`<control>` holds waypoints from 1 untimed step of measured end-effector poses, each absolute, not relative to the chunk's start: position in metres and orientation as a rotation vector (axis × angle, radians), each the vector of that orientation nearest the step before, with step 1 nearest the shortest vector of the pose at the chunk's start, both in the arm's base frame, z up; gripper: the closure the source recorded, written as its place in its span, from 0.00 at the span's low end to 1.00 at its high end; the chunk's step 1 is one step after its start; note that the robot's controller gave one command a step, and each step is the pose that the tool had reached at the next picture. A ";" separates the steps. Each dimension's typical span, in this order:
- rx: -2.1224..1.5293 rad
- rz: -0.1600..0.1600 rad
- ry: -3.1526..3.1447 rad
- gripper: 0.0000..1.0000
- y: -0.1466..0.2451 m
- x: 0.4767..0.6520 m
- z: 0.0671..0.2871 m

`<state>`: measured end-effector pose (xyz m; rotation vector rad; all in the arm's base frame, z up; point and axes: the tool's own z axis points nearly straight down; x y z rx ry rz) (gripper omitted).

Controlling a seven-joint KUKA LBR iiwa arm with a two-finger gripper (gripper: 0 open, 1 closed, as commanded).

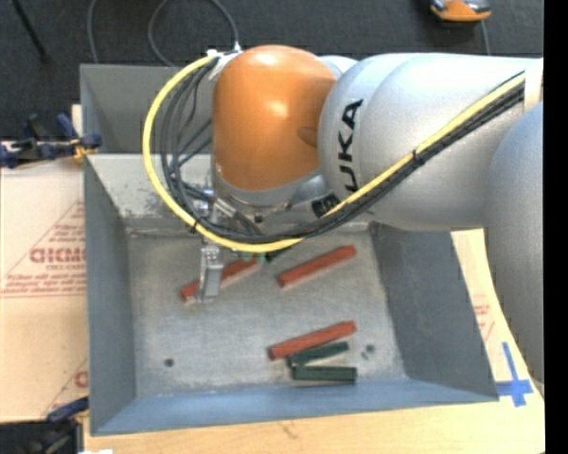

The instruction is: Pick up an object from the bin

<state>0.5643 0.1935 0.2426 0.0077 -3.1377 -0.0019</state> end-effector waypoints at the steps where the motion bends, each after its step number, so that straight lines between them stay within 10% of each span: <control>1: 0.411 0.003 -3.112 0.00 0.159 0.585 0.068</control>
Offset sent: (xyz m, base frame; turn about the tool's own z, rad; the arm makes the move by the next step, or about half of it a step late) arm 0.0207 -0.0314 -0.1714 -0.2601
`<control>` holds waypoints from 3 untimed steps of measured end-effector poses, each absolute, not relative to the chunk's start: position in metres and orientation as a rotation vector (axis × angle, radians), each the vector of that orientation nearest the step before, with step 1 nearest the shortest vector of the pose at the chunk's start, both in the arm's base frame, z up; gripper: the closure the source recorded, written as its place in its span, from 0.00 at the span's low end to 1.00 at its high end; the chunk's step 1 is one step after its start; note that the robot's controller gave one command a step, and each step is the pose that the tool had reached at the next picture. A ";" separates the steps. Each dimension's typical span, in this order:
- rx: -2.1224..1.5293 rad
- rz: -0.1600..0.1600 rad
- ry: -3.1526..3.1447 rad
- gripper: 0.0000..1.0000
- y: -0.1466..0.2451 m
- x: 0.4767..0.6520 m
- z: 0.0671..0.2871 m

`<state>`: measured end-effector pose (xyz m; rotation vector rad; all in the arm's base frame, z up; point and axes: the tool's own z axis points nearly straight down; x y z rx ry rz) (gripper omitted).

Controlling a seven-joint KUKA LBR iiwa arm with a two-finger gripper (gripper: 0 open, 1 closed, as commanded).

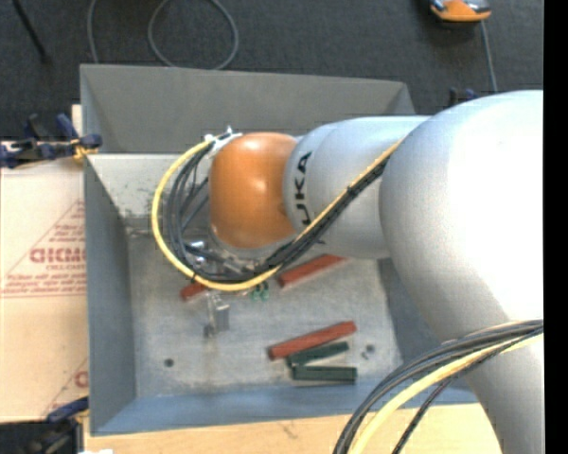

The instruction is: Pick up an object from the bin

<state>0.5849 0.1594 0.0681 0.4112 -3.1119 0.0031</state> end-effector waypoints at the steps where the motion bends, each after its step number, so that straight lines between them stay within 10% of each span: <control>1: 0.377 0.005 -3.126 0.00 0.094 0.612 0.071; 2: 0.379 -0.004 -3.124 1.00 0.101 0.610 0.071; 3: 0.712 0.003 -3.070 1.00 0.105 0.603 0.136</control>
Offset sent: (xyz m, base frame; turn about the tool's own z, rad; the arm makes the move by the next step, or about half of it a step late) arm 0.0239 -0.0587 0.0019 0.0149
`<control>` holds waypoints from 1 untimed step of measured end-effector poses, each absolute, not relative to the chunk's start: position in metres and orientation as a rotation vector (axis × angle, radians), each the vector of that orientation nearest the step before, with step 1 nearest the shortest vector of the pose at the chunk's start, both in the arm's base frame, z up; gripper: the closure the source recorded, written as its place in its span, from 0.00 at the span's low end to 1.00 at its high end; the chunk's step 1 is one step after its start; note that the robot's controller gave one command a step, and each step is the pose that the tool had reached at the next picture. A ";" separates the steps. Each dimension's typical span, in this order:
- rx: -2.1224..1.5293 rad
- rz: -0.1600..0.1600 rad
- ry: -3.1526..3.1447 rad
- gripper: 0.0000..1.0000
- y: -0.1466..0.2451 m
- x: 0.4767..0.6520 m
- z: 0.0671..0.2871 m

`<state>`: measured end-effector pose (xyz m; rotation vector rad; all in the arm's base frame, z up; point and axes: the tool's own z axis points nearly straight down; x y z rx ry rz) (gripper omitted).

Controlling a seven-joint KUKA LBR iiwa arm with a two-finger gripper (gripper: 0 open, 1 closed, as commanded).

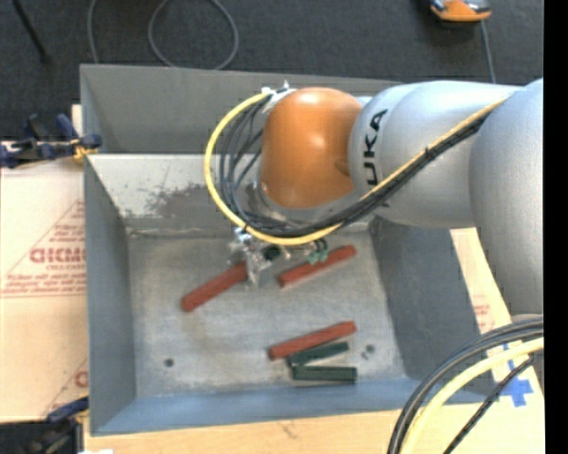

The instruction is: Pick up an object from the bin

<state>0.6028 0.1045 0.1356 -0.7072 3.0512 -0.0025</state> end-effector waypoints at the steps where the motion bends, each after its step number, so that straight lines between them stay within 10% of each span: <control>1: -1.398 -0.004 2.811 1.00 0.051 0.602 0.075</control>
Offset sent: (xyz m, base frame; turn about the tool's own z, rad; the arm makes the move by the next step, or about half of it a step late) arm -0.0017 -0.0503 -0.0604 -0.4728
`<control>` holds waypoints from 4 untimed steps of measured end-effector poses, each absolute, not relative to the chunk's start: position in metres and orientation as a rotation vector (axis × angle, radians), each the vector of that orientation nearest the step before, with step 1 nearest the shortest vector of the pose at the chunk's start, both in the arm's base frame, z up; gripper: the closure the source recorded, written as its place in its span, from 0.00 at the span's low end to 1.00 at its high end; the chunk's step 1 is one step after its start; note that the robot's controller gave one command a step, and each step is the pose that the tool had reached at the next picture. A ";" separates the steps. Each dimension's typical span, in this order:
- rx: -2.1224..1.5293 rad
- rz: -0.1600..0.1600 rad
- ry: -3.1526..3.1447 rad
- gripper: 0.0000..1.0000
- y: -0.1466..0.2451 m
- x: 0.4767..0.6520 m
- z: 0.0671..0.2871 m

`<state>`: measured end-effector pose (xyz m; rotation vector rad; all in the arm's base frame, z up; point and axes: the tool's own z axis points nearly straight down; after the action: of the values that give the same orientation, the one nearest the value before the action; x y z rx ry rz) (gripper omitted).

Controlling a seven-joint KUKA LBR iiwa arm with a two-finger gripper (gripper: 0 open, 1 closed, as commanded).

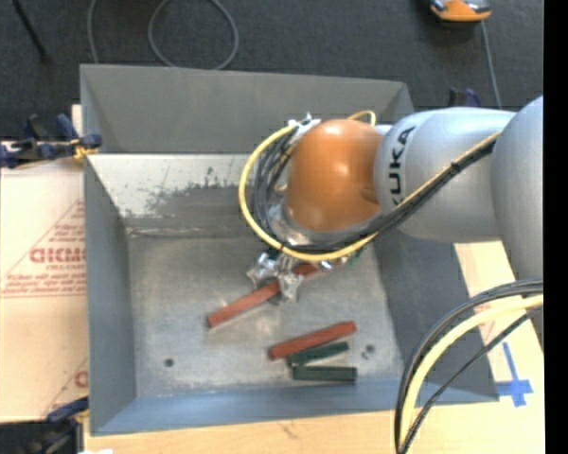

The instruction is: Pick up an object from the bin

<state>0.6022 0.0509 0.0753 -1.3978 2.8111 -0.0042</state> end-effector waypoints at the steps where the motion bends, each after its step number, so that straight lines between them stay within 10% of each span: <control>1: -2.041 -0.010 2.377 1.00 -0.004 0.609 0.073; 2: -2.102 -0.003 2.330 1.00 -0.045 0.569 0.071; 3: -2.137 -0.011 2.291 1.00 -0.019 0.574 0.217; 4: -2.136 0.002 2.299 0.00 -0.019 0.573 0.212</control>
Offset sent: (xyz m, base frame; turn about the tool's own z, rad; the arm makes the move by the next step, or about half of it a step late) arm 0.0044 -0.0527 -0.0053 -0.5014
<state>0.5727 -0.0193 0.2122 -2.1359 2.2993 0.0018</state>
